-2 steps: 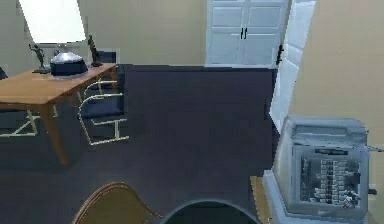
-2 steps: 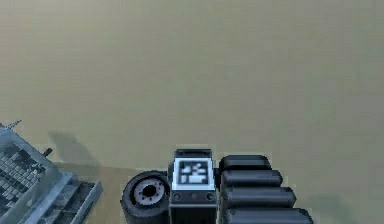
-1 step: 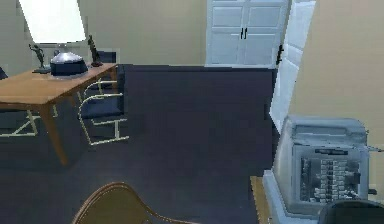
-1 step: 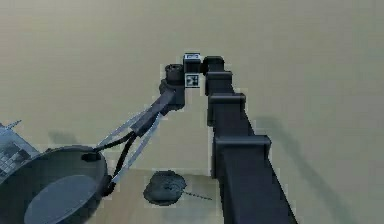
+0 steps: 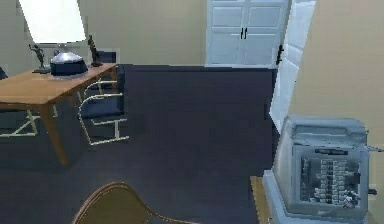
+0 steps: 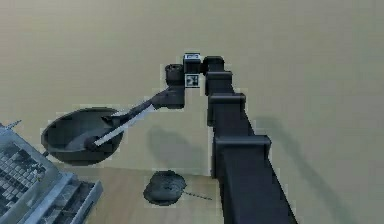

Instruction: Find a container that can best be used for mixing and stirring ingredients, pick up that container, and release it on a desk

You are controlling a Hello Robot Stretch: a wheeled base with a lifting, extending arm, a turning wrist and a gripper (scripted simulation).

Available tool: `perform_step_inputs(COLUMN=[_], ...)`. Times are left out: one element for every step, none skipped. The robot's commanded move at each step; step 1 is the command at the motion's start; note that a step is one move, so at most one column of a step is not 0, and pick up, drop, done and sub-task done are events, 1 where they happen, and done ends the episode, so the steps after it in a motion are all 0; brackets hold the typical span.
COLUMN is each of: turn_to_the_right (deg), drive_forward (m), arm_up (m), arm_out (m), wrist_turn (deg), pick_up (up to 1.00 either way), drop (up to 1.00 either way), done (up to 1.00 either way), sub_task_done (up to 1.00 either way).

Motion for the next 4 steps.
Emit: perform_step_inputs(turn_to_the_right=[0.0,0.0,0.0,0.0], drive_forward=[0.0,0.0,0.0,0.0], arm_up=[-0.18,-0.32,0.0,0.1], arm_out=[0.0,0.0,0.0,0.0], wrist_turn=[0.0,0.0,0.0,0.0], pick_up=[0.0,0.0,0.0,0.0], drop=[0.0,0.0,1.0,0.0], done=[0.0,0.0,0.0,0.0], sub_task_done=[0.0,0.0,0.0,0.0])
